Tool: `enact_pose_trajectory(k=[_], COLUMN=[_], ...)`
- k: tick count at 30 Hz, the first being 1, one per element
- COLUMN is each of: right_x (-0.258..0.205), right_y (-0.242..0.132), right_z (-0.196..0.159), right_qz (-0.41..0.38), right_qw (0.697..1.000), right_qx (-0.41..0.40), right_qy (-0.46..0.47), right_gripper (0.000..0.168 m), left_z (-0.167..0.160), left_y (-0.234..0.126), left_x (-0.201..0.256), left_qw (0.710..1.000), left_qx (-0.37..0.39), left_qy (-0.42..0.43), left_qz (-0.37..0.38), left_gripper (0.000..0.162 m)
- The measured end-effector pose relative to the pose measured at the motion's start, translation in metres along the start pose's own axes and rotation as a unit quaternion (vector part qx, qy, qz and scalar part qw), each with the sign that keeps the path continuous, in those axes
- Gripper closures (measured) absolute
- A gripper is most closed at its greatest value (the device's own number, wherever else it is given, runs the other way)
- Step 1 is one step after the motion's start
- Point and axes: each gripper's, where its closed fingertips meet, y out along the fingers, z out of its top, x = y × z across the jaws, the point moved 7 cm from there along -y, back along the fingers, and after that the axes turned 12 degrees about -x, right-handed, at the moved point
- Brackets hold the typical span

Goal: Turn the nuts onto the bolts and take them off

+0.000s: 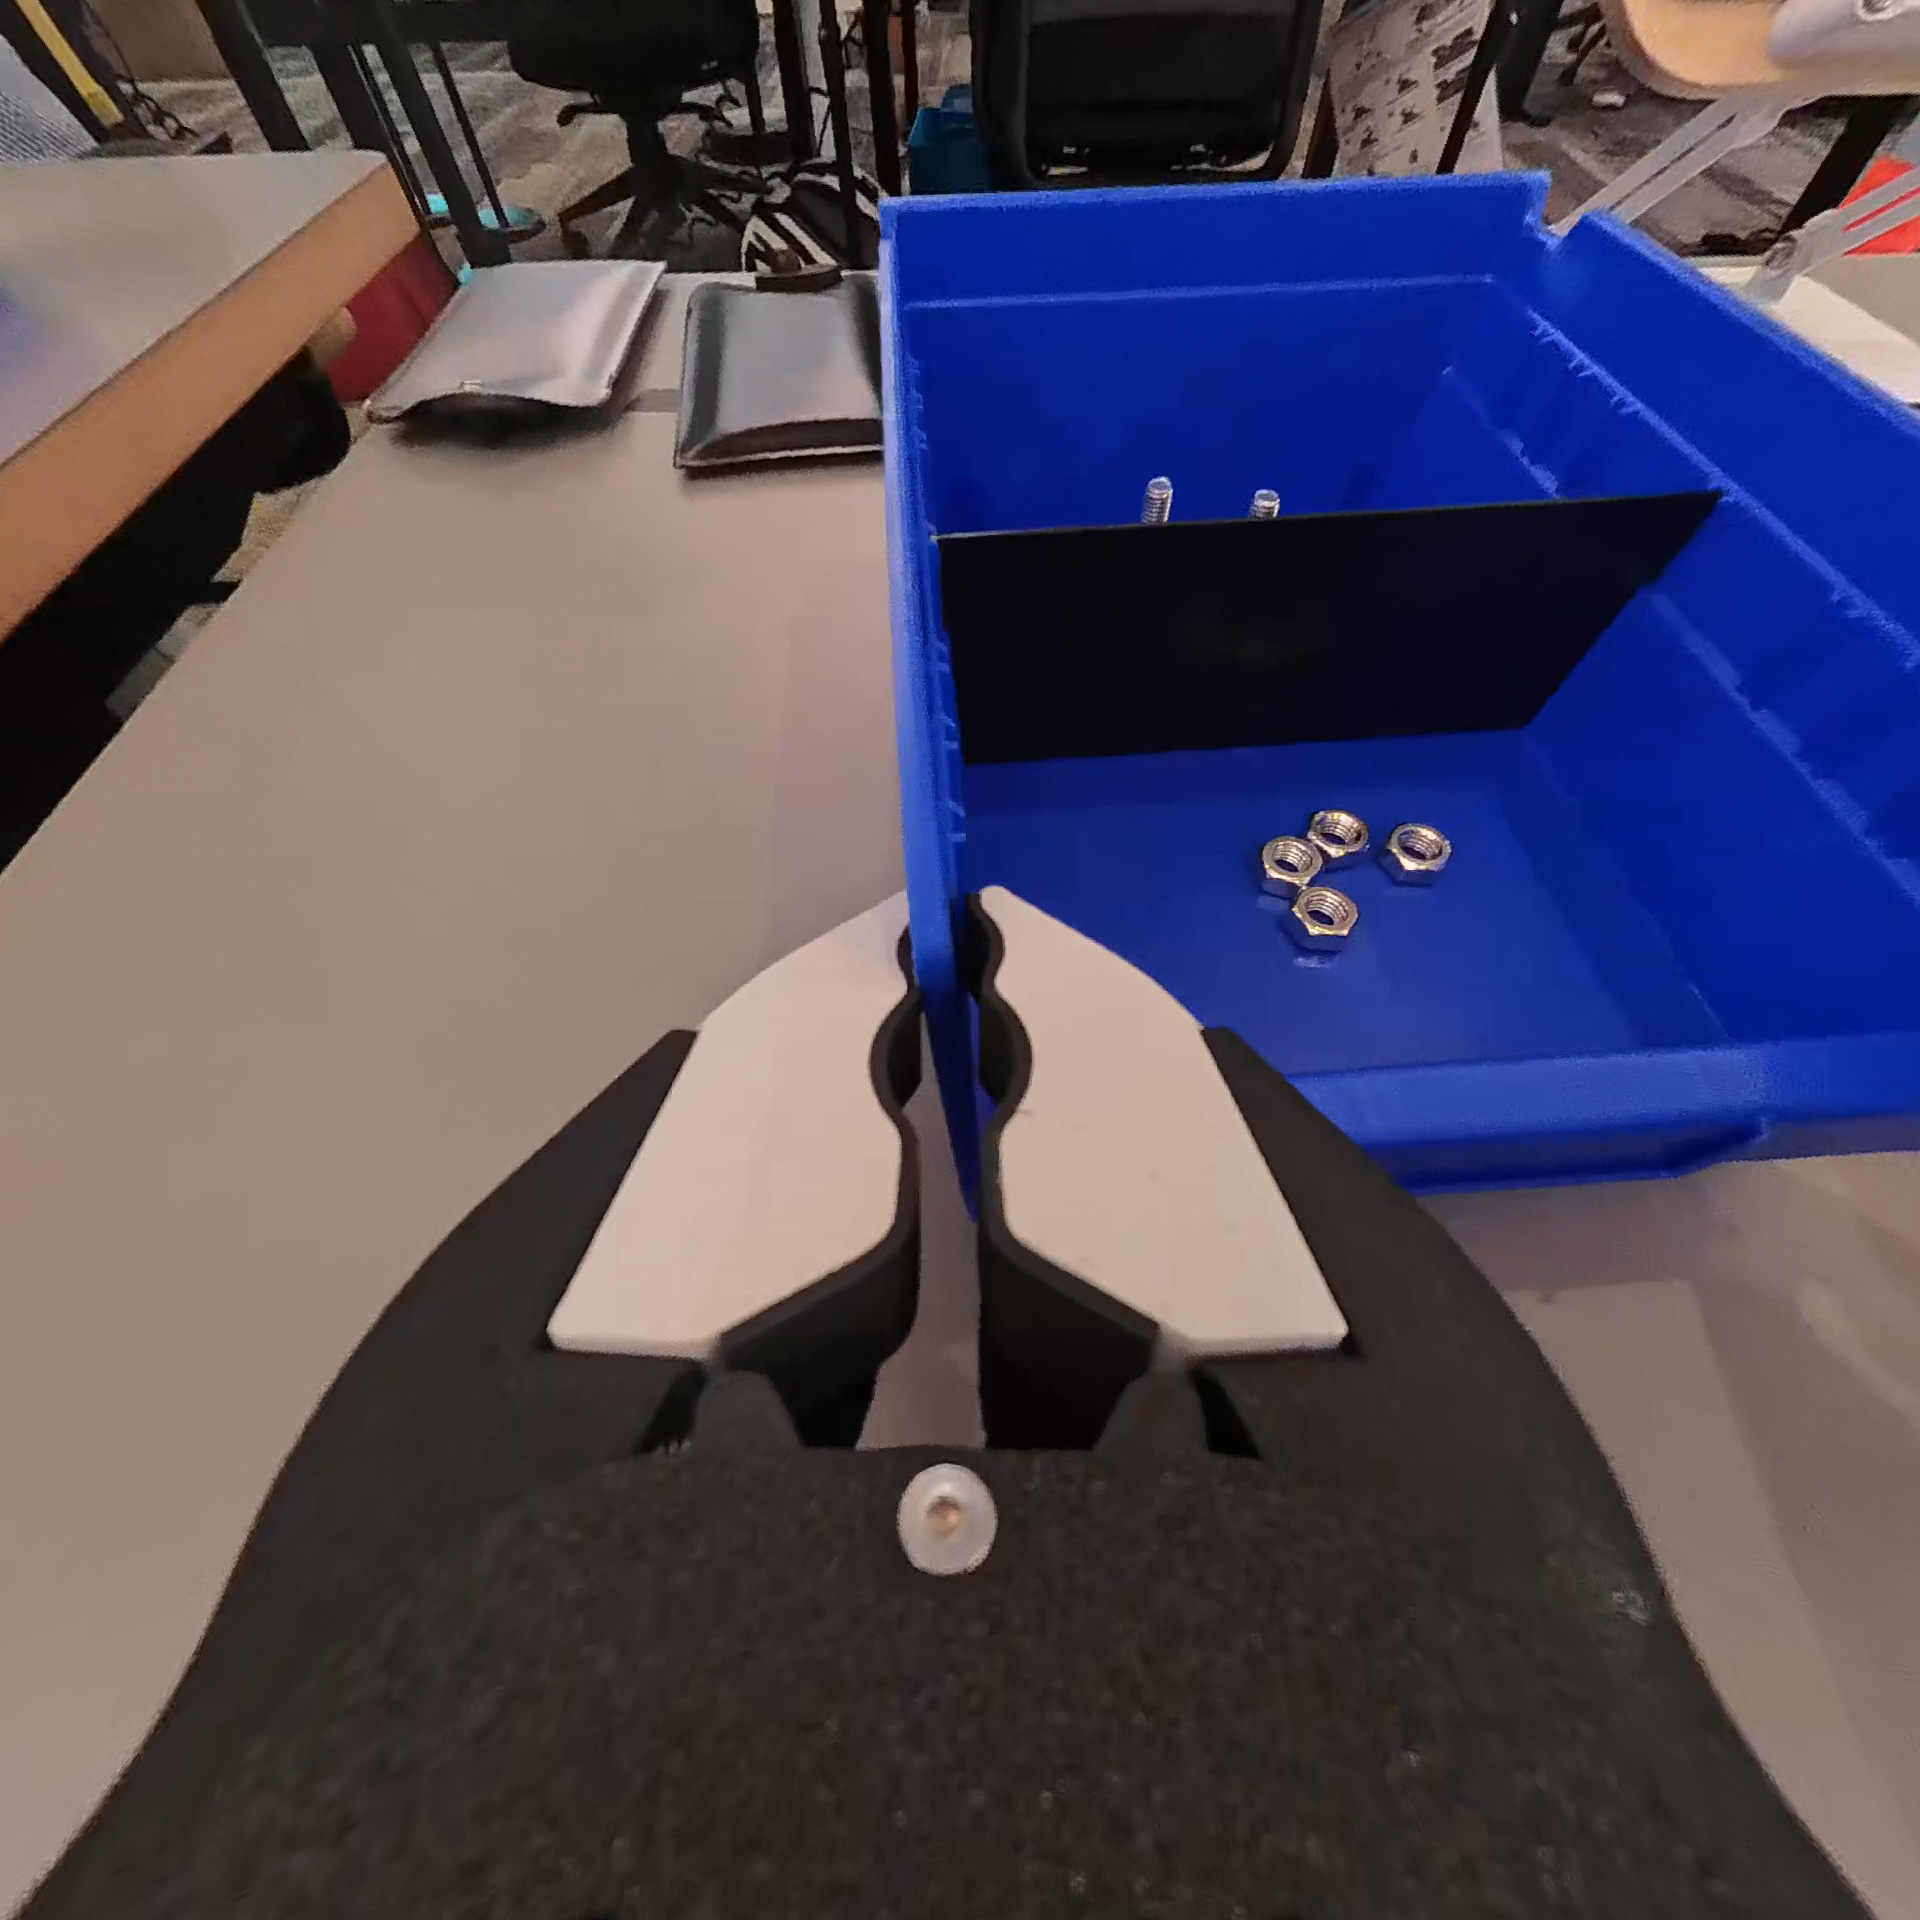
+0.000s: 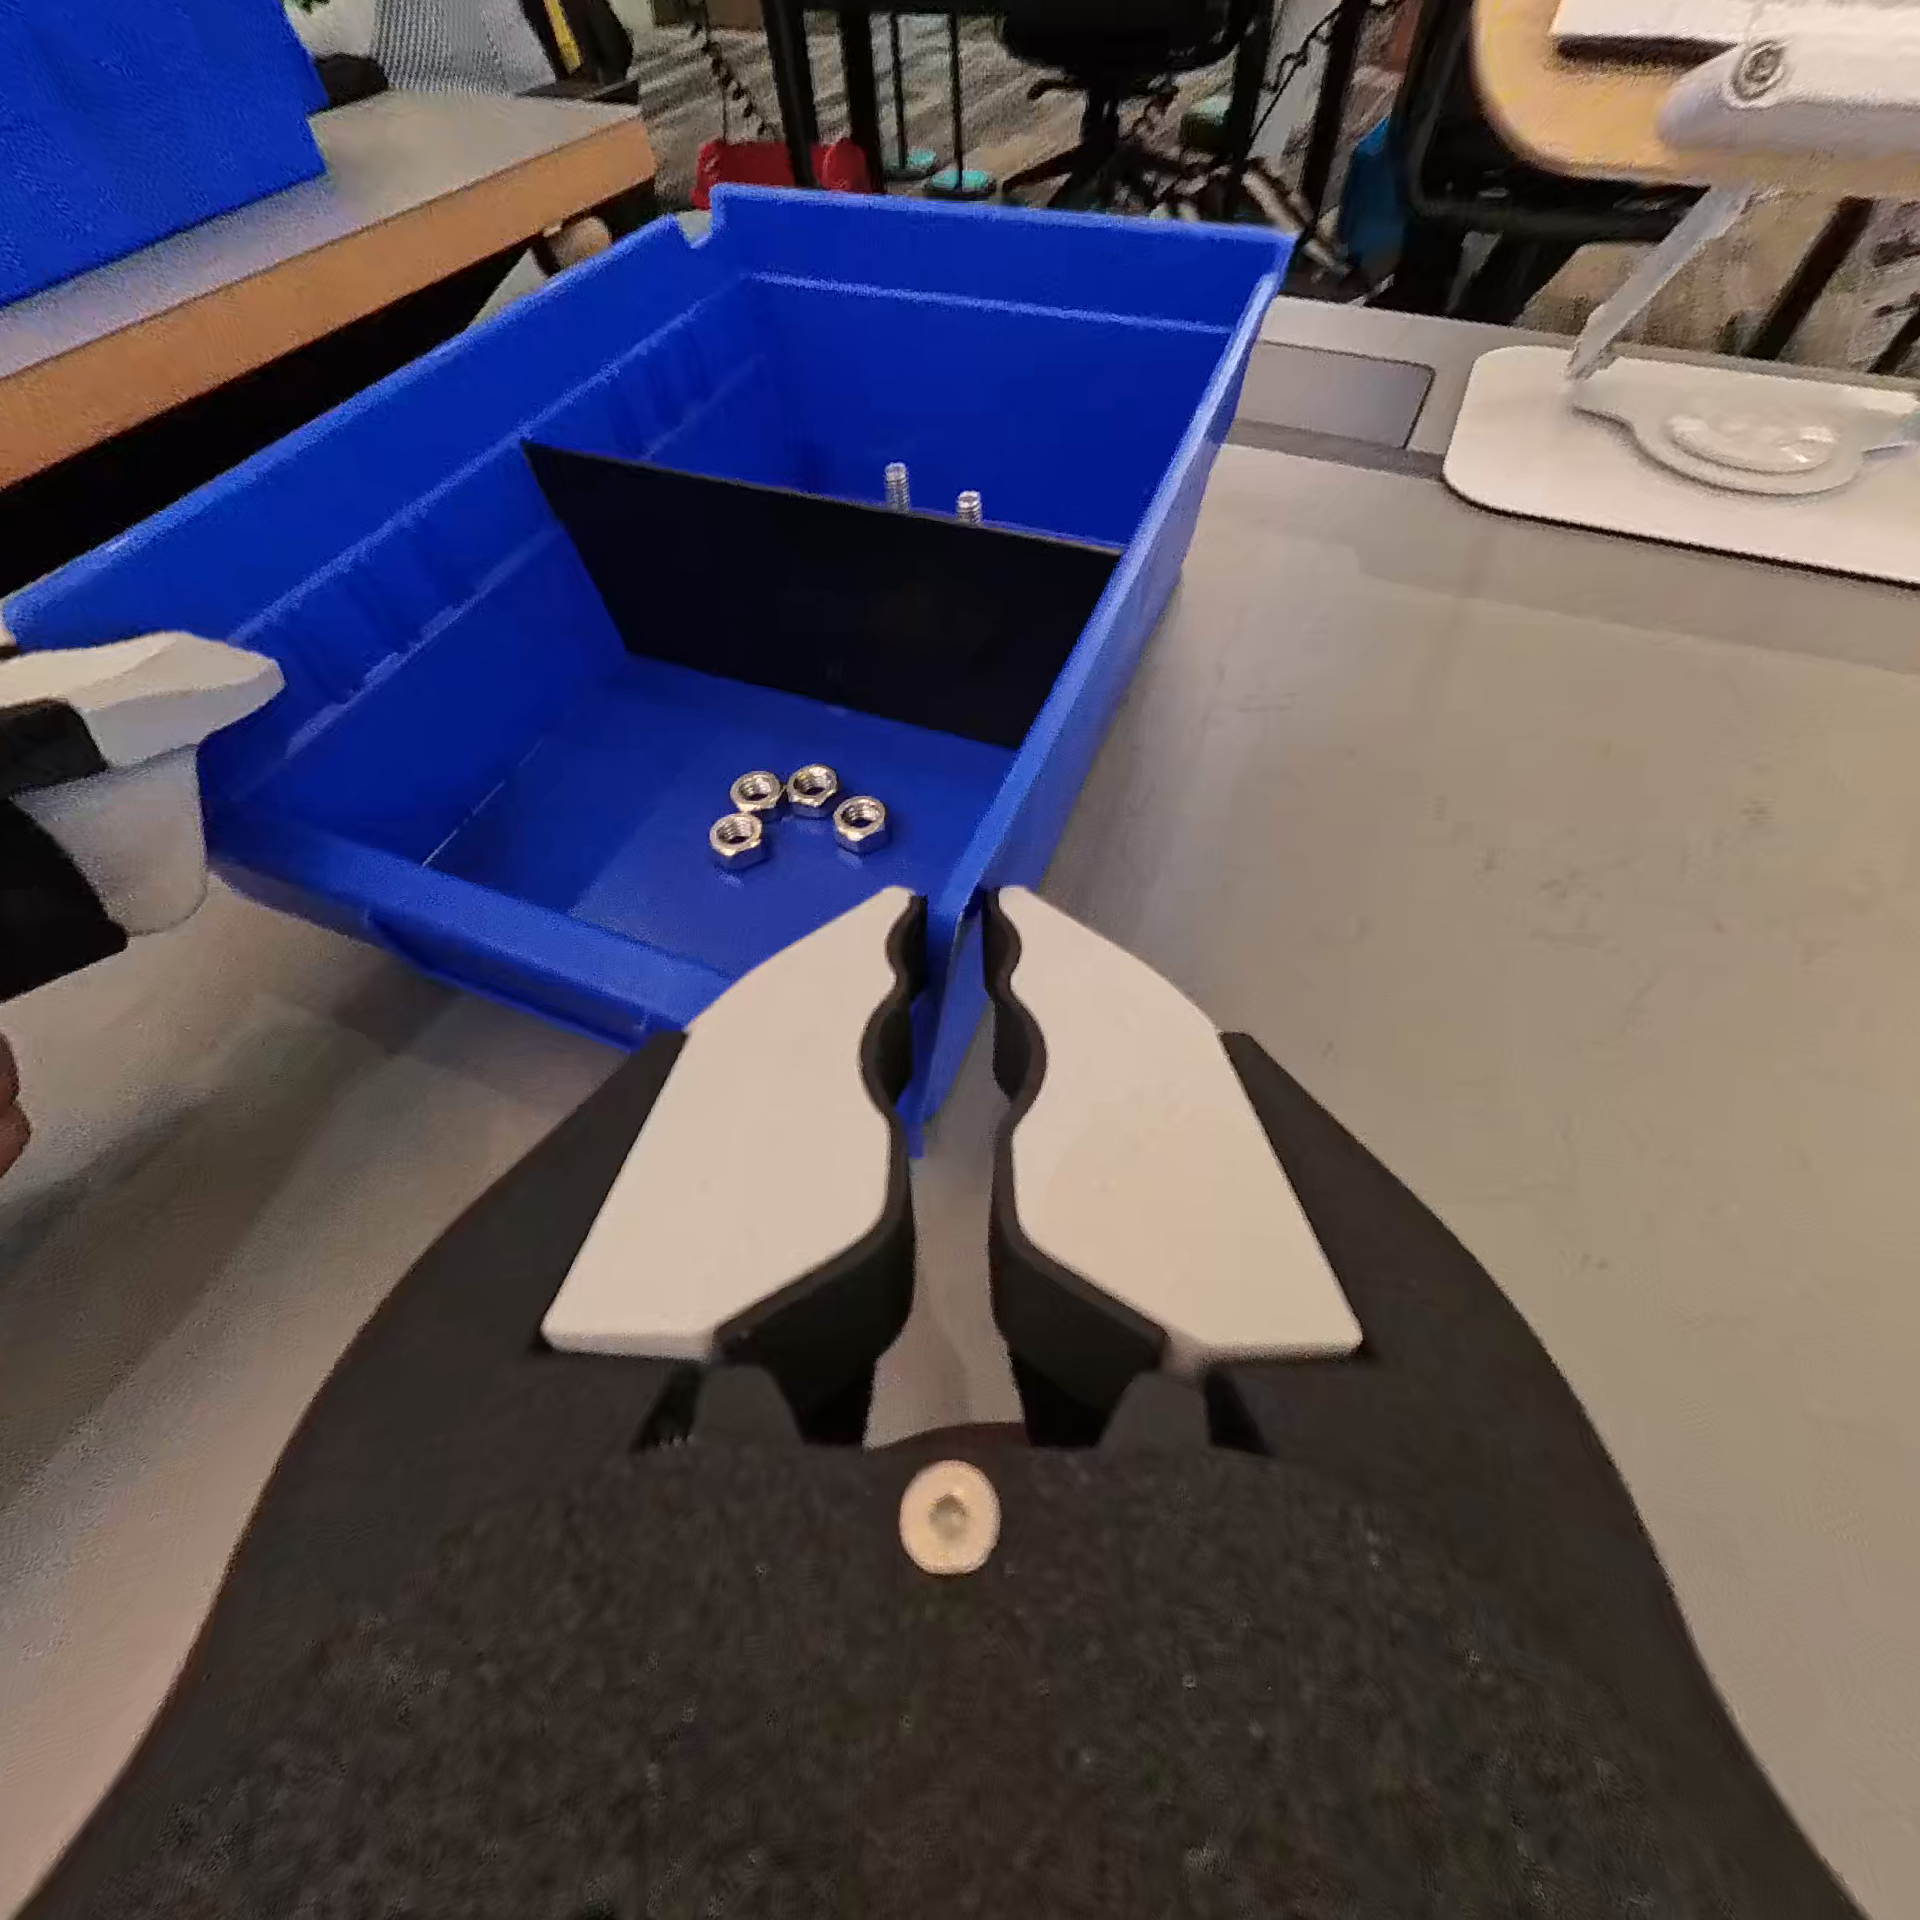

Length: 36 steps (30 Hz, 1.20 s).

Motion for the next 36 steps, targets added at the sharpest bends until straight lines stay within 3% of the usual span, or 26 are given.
enact_pose_trajectory(k=[1,3,4,6,9,12,15,18,21,26,30,36], right_x=[0.0,0.005,0.01,0.027,0.08,0.154,0.237,0.316,0.365,0.388,0.403,0.407], right_y=[-0.005,-0.03,-0.05,-0.098,-0.16,-0.194,-0.209,-0.219,-0.223,-0.225,-0.229,-0.228], right_z=[0.0,0.004,0.009,0.022,0.03,0.018,-0.006,-0.039,-0.081,-0.138,-0.148,-0.151], right_qz=[0.018,0.082,0.122,0.2,0.22,0.172,0.066,-0.061,-0.103,-0.054,-0.093,-0.127], right_qw=[1.0,0.997,0.992,0.978,0.968,0.975,0.99,0.993,0.991,0.982,0.979,0.981], right_qx=[-0.006,-0.003,0.011,0.064,0.112,0.125,0.115,0.097,0.084,0.104,0.103,0.083], right_qy=[0.001,0.008,0.009,-0.016,-0.05,-0.062,-0.054,-0.037,0.022,0.151,0.15,0.123], right_gripper=[0.158,0.156,0.154,0.137,0.131,0.126,0.123,0.12,0.12,0.111,0.103,0.107], left_z=[0.0,0.006,0.011,0.023,0.037,0.039,0.02,0.004,-0.012,-0.024,-0.025,-0.028], left_y=[-0.002,-0.018,-0.033,-0.064,-0.099,-0.102,-0.089,-0.088,-0.083,-0.076,-0.067,-0.06], left_x=[-0.001,-0.006,-0.009,-0.01,0.003,0.032,0.087,0.129,0.155,0.153,0.148,0.151], left_qw=[1.0,0.999,0.997,0.991,0.989,0.989,0.986,0.974,0.969,0.974,0.978,0.976], left_qx=[-0.011,0.016,0.05,0.114,0.151,0.127,0.037,0.026,-0.003,-0.013,-0.01,-0.013], left_qy=[0.002,0.027,0.036,0.034,0.003,-0.047,-0.074,-0.093,-0.064,-0.044,-0.03,-0.023], left_qz=[-0.002,0.028,0.049,0.057,0.003,-0.05,-0.146,-0.203,-0.237,-0.224,-0.206,-0.218], left_gripper=[0.157,0.128,0.123,0.122,0.122,0.113,0.093,0.089,0.092,0.094,0.094,0.093])
